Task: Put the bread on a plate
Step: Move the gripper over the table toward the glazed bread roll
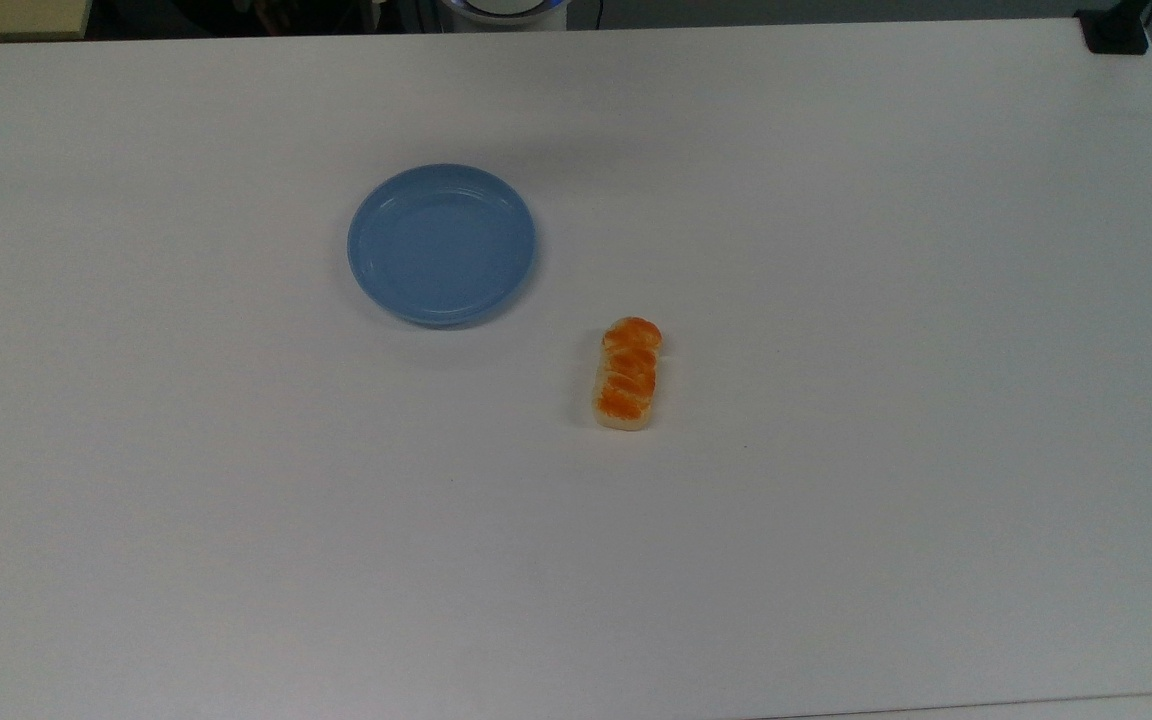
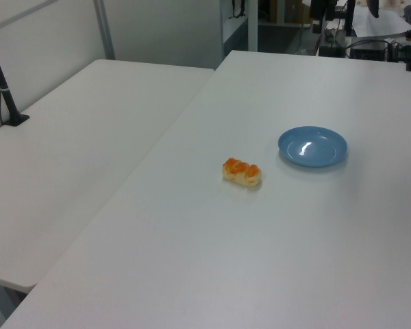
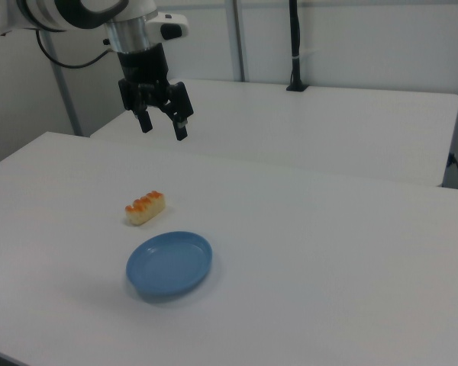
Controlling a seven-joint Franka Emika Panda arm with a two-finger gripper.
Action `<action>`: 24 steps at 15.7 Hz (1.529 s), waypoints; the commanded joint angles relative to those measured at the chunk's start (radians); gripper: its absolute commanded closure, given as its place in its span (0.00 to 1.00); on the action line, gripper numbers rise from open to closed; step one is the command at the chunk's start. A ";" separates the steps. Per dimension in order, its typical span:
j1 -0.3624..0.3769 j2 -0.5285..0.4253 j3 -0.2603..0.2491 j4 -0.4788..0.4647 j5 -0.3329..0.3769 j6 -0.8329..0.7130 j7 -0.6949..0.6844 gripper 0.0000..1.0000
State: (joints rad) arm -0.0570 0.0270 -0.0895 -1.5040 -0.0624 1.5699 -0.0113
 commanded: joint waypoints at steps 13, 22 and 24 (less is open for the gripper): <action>0.022 0.011 0.004 -0.013 -0.002 0.025 0.025 0.00; 0.023 0.044 0.082 -0.116 0.045 0.203 0.086 0.02; 0.022 0.044 0.093 -0.145 0.058 0.243 0.094 0.02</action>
State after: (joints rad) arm -0.0450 0.0946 -0.0072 -1.5842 -0.0309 1.7442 0.0495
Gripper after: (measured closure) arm 0.018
